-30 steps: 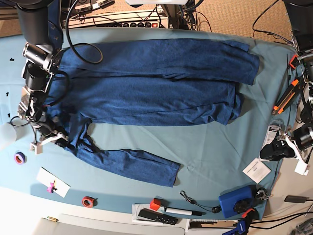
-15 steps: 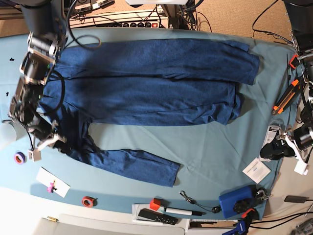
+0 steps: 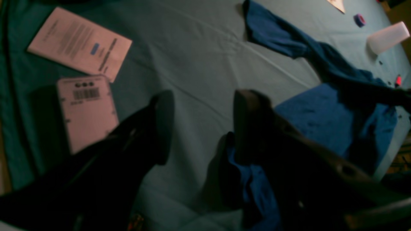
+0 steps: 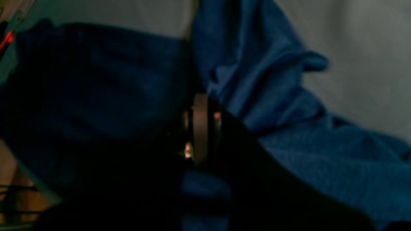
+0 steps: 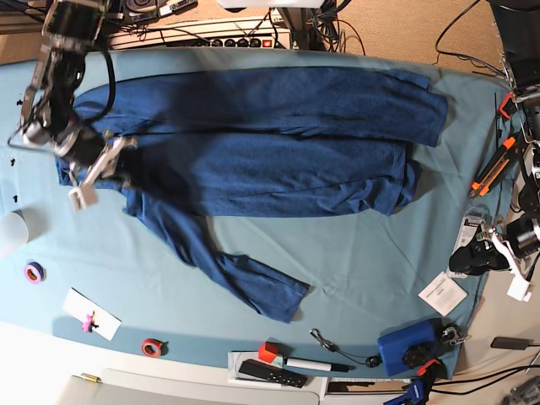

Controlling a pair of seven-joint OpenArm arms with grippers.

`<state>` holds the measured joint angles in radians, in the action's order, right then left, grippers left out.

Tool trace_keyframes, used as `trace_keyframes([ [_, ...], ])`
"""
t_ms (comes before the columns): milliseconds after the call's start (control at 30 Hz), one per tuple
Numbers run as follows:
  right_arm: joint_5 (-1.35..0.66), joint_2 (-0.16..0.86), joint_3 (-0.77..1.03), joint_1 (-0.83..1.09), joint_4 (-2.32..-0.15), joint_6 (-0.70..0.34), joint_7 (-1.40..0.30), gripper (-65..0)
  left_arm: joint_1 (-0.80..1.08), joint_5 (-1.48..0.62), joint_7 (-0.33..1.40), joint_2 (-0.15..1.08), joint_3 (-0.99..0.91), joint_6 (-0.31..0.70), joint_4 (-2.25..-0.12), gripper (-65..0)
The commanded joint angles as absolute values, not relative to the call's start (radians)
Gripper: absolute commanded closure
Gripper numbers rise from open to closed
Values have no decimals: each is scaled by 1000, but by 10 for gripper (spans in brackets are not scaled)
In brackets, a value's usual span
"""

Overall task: Layout the t-shirt on the table in an organized manner, then fold the t-shirt properly
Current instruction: 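Grasp the loose sleeve with the right gripper, then carry the held sleeve with the right gripper over the shirt middle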

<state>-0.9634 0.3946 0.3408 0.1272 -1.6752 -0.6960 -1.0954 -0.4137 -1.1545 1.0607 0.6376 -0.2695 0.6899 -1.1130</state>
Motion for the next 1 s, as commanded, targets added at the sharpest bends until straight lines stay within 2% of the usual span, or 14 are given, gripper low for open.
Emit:
trace_keyframes([
  [0, -997, 413, 348, 139, -1708, -698, -1073, 0, -443, -1177, 1038, 660, -278, 696, -1127, -304],
  [233, -1089, 405, 348, 249, -1768, -698, -1124, 0, -443, -1177, 1038, 660, -278, 696, -1127, -304],
  [500, -1104, 328, 348, 285, -1771, -698, -1179, 0, -443, -1178, 1038, 659, -278, 696, -1127, -304],
  [533, -1103, 321, 348, 285, -1771, -698, -1178, -53, -443, -1178, 1038, 659, -278, 691, -1127, -304],
  [600, -1103, 312, 348, 284, -1771, -698, -1160, -236, -443, -1182, 1038, 651, -278, 659, -1127, -304],
  [633, -1103, 308, 348, 284, -1771, -698, -1127, -285, -443, -1181, 1038, 643, -278, 651, -1127, -304],
  [767, -1052, 307, 348, 235, -1771, -698, -994, -292, -443, -1181, 1034, 598, -278, 651, -1127, -304],
  [967, -879, 257, 348, 45, -1771, -698, -980, -292, -444, -1173, 1001, 506, -278, 651, -1127, -304],
])
